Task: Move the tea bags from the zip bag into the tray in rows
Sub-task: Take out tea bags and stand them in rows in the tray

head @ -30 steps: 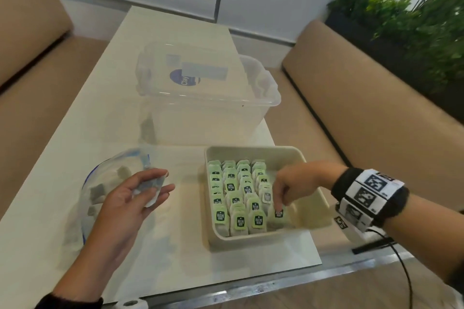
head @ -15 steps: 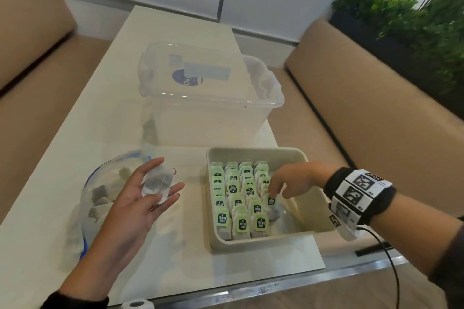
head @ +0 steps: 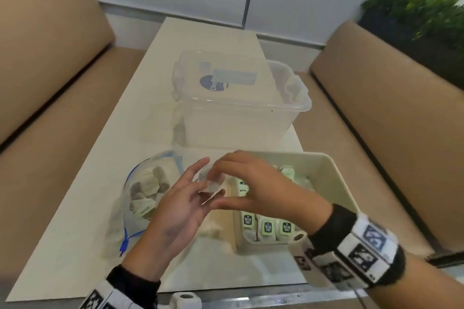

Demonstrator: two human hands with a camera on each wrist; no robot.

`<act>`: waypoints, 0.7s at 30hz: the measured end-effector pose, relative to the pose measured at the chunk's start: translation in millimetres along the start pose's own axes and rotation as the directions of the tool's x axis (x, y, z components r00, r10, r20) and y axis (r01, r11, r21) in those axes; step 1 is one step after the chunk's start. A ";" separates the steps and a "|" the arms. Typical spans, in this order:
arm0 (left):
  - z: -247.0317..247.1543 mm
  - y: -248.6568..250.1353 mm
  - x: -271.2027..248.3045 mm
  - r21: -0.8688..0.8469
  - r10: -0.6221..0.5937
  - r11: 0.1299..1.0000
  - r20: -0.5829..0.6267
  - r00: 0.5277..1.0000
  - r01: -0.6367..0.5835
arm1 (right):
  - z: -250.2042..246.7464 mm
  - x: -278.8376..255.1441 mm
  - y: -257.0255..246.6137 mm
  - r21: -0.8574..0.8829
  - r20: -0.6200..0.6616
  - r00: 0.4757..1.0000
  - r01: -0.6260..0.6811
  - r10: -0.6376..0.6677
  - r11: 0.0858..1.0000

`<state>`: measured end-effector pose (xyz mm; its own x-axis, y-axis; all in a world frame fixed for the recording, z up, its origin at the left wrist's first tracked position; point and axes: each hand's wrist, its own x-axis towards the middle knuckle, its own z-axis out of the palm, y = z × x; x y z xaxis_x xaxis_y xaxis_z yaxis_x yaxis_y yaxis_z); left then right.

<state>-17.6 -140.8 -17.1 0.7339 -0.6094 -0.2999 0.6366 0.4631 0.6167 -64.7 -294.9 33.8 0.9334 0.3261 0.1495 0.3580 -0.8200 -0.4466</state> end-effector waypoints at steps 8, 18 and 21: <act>-3.8 9.8 -7.9 0.075 -0.051 0.996 0.055 0.997 0.047 | 2.1 16.2 -8.5 0.068 -0.185 0.975 -0.116 0.127 0.991; 10.9 6.3 -12.3 0.236 0.230 0.935 0.166 0.959 -0.265 | -51.9 25.9 -35.3 0.356 -0.198 0.952 -0.151 0.233 0.922; 16.8 6.4 -12.1 0.254 0.303 0.909 0.142 0.942 -0.330 | -54.7 26.4 -35.8 0.365 -0.220 0.944 -0.155 0.247 0.918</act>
<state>-26.4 -141.3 2.7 0.8509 -0.5254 0.0072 0.2763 0.4590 0.8444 -51.6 -282.6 102.0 0.9744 0.0015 0.2249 0.1752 -0.6316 -0.7552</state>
